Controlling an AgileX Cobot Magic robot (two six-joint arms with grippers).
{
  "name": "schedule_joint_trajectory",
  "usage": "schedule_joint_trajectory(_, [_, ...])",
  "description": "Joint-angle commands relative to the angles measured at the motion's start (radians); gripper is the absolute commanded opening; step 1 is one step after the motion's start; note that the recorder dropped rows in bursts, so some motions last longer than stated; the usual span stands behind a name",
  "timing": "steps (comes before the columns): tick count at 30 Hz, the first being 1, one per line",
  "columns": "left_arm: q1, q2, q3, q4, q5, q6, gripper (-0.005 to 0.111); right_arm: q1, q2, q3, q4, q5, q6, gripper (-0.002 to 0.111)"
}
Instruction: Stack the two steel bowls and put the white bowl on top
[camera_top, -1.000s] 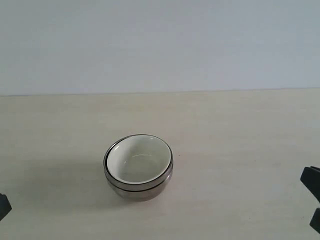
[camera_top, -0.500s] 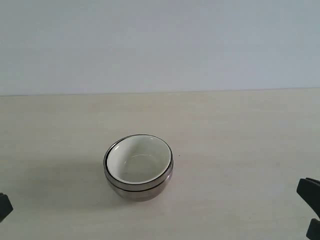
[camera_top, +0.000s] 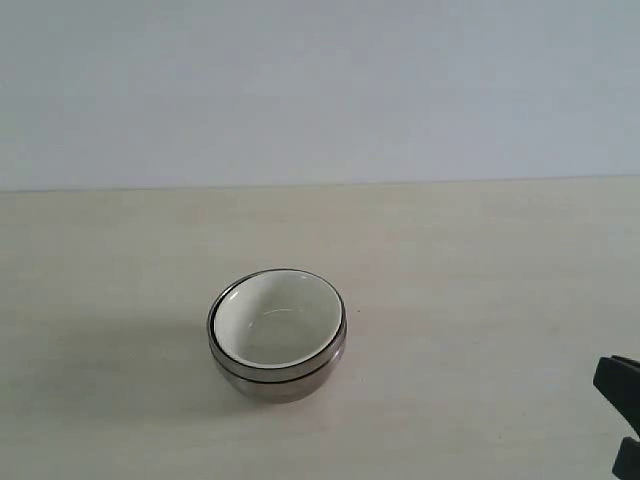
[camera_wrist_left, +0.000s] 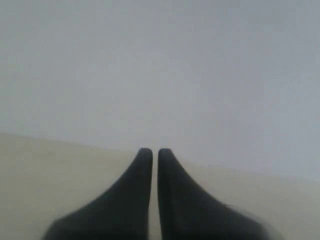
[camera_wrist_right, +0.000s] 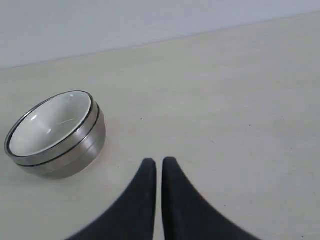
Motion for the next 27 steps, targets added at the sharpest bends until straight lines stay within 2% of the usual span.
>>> schedule_joint_trajectory(1, [0.004, -0.003, 0.004, -0.039, -0.137, 0.003, 0.004, 0.001, -0.003, 0.005, -0.009, -0.001, -0.004, 0.0])
schedule_joint_trajectory(8, [0.004, -0.003, 0.004, -0.039, -0.123, 0.003, 0.004, 0.001, -0.003, 0.005, -0.009, -0.001, -0.004, 0.0])
schedule_joint_trajectory(9, [0.004, -0.003, 0.004, 0.009, -0.115, -0.001, 0.004, 0.001, -0.003, 0.005, -0.009, -0.001, -0.004, 0.0])
schedule_joint_trajectory(11, [0.004, -0.003, 0.004, 0.263, -0.086, -0.077, 0.004, 0.001, -0.003, 0.005, -0.009, -0.001, -0.004, 0.0])
schedule_joint_trajectory(13, [0.004, -0.003, -0.001, 0.531, -0.044, -0.232, 0.004, 0.001, -0.003, 0.005, -0.009, -0.001, -0.004, 0.0])
schedule_joint_trajectory(21, [0.004, -0.003, 0.004, 1.436, -0.069, -1.291, 0.004, 0.001, -0.003, 0.005, -0.009, -0.001, -0.004, 0.0])
schedule_joint_trajectory(22, [0.004, -0.003, 0.004, 1.537, -0.035, -1.391, 0.004, 0.001, -0.003, 0.005, -0.009, -0.001, -0.004, 0.0])
schedule_joint_trajectory(24, [0.004, -0.003, 0.004, 1.646, 0.009, -1.495, 0.004, 0.001, -0.003, 0.005, -0.009, -0.001, -0.004, 0.0])
schedule_joint_trajectory(27, [0.004, -0.003, 0.004, 1.693, 0.047, -1.512, 0.004, 0.001, -0.003, 0.005, -0.009, -0.001, -0.004, 0.0])
